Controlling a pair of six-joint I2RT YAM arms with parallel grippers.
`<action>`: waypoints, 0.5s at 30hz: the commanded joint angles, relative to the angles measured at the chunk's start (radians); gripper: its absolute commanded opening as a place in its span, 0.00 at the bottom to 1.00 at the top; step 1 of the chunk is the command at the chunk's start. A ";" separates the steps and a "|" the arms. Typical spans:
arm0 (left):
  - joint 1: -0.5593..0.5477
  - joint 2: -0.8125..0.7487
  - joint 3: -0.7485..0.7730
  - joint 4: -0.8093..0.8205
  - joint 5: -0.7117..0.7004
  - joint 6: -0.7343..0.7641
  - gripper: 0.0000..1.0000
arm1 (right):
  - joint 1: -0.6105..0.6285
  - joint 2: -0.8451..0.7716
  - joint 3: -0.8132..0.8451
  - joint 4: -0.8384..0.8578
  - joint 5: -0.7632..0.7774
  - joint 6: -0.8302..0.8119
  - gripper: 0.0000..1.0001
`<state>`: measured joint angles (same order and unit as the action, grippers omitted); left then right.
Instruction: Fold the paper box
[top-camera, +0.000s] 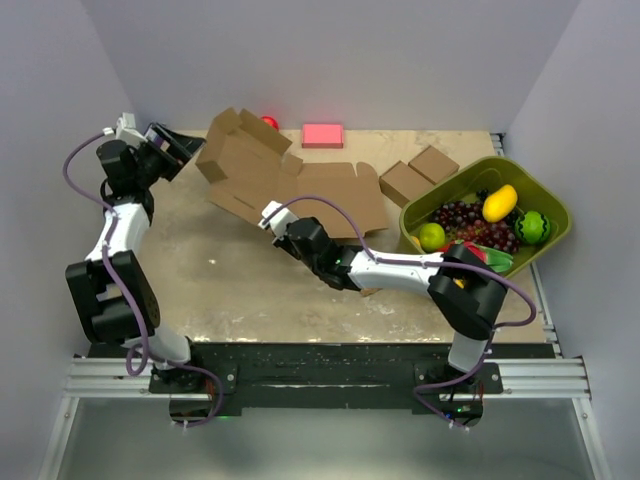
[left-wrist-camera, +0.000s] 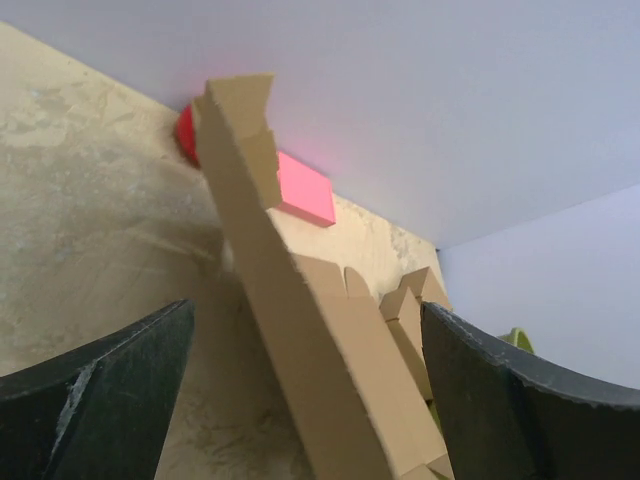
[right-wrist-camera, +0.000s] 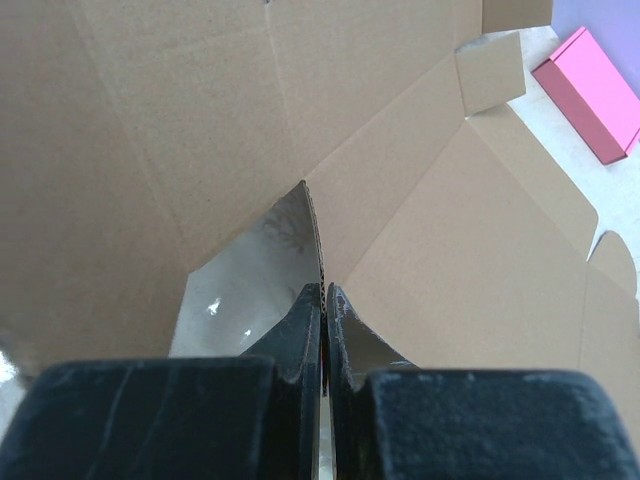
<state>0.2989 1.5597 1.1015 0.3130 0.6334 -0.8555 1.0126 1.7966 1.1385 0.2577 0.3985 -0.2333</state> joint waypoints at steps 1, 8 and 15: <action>0.005 0.068 0.061 -0.143 0.045 0.108 0.98 | 0.001 0.015 -0.006 0.038 0.023 -0.003 0.00; -0.004 0.105 0.087 -0.160 0.104 0.136 0.98 | 0.006 0.032 -0.011 0.041 0.010 0.003 0.00; -0.029 0.157 0.142 -0.245 0.188 0.248 0.87 | 0.011 0.043 -0.006 0.040 0.019 -0.001 0.00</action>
<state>0.2882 1.6794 1.1652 0.1204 0.7216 -0.7124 1.0187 1.8458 1.1362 0.2718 0.3977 -0.2470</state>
